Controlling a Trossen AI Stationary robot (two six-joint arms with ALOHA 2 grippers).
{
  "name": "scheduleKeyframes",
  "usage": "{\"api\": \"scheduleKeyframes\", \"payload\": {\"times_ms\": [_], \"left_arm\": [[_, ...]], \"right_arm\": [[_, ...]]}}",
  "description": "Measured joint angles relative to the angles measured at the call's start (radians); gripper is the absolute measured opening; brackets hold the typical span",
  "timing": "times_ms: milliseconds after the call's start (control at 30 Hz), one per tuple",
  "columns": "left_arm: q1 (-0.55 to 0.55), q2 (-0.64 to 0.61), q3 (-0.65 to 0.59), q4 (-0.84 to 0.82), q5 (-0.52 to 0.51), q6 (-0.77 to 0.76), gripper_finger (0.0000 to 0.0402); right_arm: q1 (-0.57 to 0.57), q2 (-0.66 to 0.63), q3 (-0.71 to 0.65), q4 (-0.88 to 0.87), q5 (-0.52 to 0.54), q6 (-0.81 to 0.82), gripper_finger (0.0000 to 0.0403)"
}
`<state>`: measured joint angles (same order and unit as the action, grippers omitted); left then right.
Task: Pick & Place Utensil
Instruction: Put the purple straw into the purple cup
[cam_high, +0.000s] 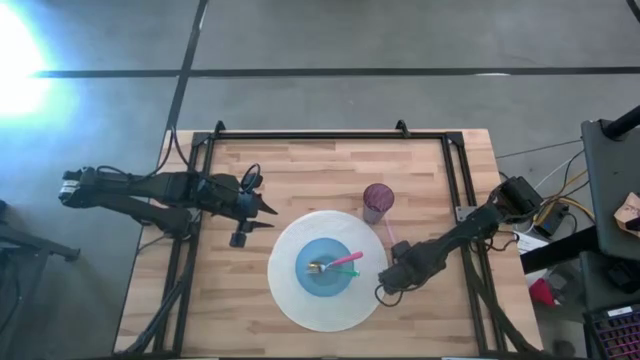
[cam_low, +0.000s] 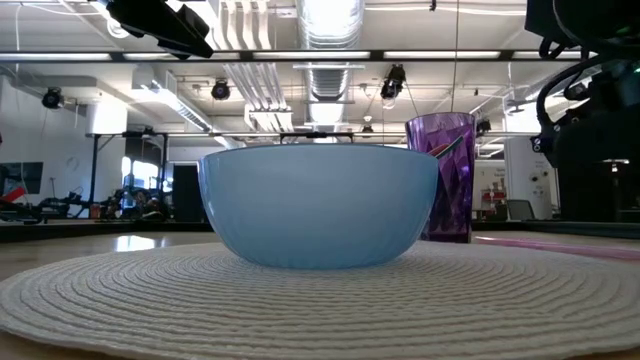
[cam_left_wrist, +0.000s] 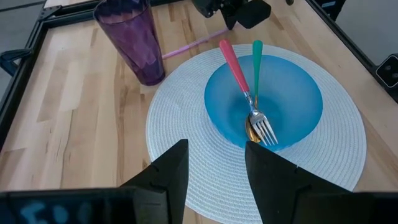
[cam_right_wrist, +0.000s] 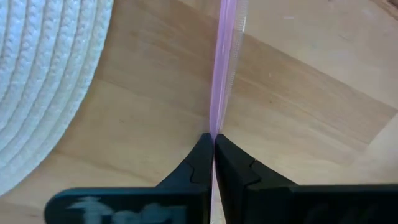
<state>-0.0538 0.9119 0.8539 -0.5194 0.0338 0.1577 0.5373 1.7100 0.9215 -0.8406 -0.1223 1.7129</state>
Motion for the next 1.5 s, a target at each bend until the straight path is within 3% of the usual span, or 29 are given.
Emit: {"api": "scheduleKeyframes", "payload": {"times_ms": [433, 1200, 1500], "left_arm": [[0.000, 0.000, 0.000, -0.009, 0.000, 0.000, 0.0151], [0.000, 0.000, 0.000, -0.020, 0.000, -0.003, 0.0151], [0.000, 0.000, 0.000, -0.006, 0.000, -0.005, 0.0151]], "right_arm": [[0.007, -0.069, -0.003, -0.087, 0.004, 0.005, 0.0008], [0.056, -0.397, 0.000, -0.439, 0.021, 0.164, 0.0008], [0.056, -0.503, 0.000, -0.492, 0.161, 0.172, 0.0008]]}}
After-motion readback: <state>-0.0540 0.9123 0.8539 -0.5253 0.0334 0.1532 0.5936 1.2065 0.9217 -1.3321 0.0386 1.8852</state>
